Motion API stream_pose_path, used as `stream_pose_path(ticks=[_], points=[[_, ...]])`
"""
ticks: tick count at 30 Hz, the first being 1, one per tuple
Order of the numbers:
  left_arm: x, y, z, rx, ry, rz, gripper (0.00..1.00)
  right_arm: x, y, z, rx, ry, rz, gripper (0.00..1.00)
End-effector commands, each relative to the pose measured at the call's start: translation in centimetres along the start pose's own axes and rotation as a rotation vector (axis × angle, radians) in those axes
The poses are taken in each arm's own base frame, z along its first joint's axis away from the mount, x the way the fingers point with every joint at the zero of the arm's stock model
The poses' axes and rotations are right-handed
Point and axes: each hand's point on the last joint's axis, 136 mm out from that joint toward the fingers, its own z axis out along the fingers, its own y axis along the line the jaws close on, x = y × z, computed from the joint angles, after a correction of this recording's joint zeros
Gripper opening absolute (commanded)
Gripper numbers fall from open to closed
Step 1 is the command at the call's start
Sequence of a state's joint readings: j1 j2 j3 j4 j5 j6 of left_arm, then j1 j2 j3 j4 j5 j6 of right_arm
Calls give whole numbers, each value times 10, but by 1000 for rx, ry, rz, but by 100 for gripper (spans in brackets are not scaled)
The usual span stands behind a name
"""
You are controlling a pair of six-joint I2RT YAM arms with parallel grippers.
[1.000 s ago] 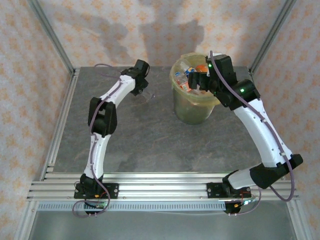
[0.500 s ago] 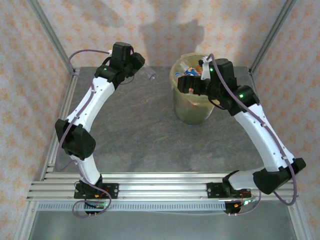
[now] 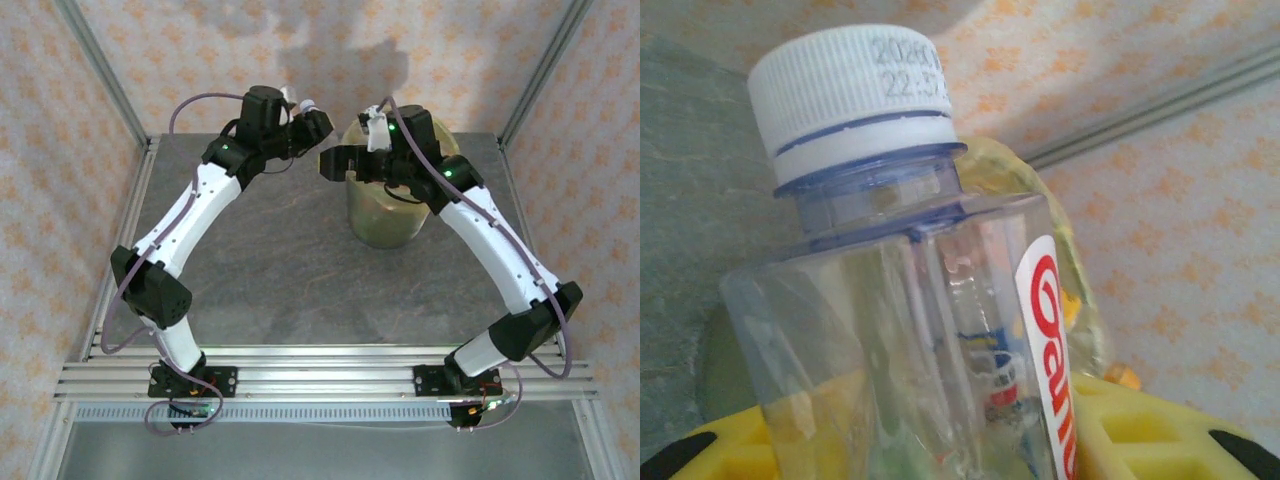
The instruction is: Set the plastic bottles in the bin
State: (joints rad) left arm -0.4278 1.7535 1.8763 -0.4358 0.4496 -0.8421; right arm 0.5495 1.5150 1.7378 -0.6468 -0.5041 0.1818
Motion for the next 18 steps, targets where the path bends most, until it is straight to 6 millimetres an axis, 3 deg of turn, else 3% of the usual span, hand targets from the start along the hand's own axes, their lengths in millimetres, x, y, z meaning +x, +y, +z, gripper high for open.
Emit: stream_pose_path(ticks=[1,8,12,15,18], points=[[-3,-43,-28,126,-15,56,45,-15,5,-3,12,-43,-36,99],[8,-57,-25,172,20,30,47,-14,2,7,31,-36,-49,89],[14,-62,-20,186,39,21,50,-15,2,8,37,-39,-57,74],[12,-65,-19,193,33,16,61,-15,1,6,44,-36,-62,62],[8,-68,-18,193,24,12,81,-14,-3,3,70,-34,-69,53]])
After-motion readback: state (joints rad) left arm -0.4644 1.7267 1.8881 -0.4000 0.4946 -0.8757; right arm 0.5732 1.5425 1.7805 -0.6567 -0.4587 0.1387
